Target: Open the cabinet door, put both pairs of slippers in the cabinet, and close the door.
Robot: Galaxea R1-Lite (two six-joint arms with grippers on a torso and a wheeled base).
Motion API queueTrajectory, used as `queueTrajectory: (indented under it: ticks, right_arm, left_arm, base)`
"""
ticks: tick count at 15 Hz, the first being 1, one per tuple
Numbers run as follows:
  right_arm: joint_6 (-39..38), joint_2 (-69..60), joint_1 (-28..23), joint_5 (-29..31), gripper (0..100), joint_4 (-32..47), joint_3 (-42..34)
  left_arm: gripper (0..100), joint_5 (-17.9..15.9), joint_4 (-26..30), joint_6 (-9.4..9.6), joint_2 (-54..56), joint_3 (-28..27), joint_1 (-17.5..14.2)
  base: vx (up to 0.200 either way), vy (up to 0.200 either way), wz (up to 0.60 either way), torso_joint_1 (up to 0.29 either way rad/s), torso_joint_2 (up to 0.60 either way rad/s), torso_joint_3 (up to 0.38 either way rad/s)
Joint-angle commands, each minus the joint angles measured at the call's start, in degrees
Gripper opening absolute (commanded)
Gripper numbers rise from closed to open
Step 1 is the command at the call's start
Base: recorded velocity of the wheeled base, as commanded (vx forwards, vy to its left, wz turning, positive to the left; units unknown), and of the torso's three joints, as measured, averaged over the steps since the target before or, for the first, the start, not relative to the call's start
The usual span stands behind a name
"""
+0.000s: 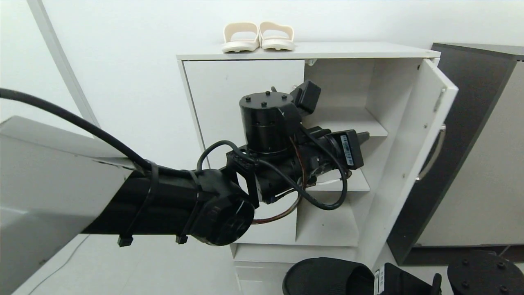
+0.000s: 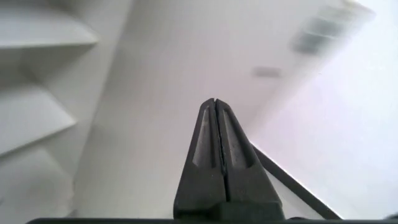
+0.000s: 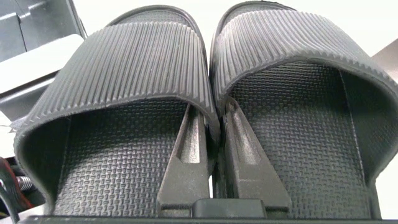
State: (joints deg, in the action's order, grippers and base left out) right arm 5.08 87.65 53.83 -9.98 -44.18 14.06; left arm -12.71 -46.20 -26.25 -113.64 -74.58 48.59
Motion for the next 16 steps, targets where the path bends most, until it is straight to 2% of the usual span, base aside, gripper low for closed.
queueTrajectory:
  ticks: [1, 6, 8, 10, 12, 13, 14, 15, 16]
  right_arm:
    - [0.0, 0.0, 0.0, 0.0, 0, 0.0, 0.0]
    - [0.0, 0.2, 0.0, 0.1, 0, -1.1, -0.2]
    - [0.0, 0.3, 0.0, 0.1, 0, -1.1, -0.2]
    - [-0.5, 0.8, -0.6, 0.8, 0, -1.7, 0.8]
    - [-1.9, 3.3, -4.4, 3.7, 0, -2.1, 4.0]
    - [-4.7, 4.3, -5.1, 5.8, 0, -2.3, 5.8]
    - [-6.2, 4.7, -5.2, 7.1, 0, -2.3, 6.8]
    - [-9.6, 6.7, -5.9, 11.9, 0, -2.3, 10.0]
    - [-10.1, 8.5, -7.0, 15.6, 0, -2.3, 12.4]
  left_arm:
    - [0, 0.0, -0.2, -0.03, 0.3, 0.1, -0.4]
    - [0, 0.1, -0.2, -0.03, 0.6, 0.2, -2.6]
    - [0, 1.7, -0.2, -0.03, 1.7, 0.9, -3.6]
    - [0, 5.7, -0.1, -0.03, 4.2, 2.7, -5.0]
    - [0, 10.1, 0.1, 0.23, 10.7, 8.5, -9.0]
    - [0, 11.0, 0.2, 1.46, 15.4, 13.0, -11.6]
    - [0, 11.1, 0.4, 2.08, 17.7, 15.2, -12.9]
    - [0, 11.4, 0.9, 3.75, 25.8, 23.4, -16.8]
    - [0, 14.2, 3.0, 5.77, 31.6, 29.2, -19.5]
  base:
    - [0.0, 0.0, 0.0, 0.0, 0.0, 0.0]
    - [0.0, 0.0, 0.0, 0.0, 0.0, 0.0]
    - [0.0, 0.0, 0.0, 0.0, 0.0, 0.0]
    - [0.0, 0.0, 0.0, 0.0, 0.0, 0.0]
    - [0.0, 0.0, 0.0, 0.0, 0.0, 0.0]
    - [0.0, 0.0, 0.0, 0.0, 0.0, 0.0]
    - [0.0, 0.0, 0.0, 0.0, 0.0, 0.0]
    - [0.0, 0.0, 0.0, 0.0, 0.0, 0.0]
    - [0.0, 0.0, 0.0, 0.0, 0.0, 0.0]
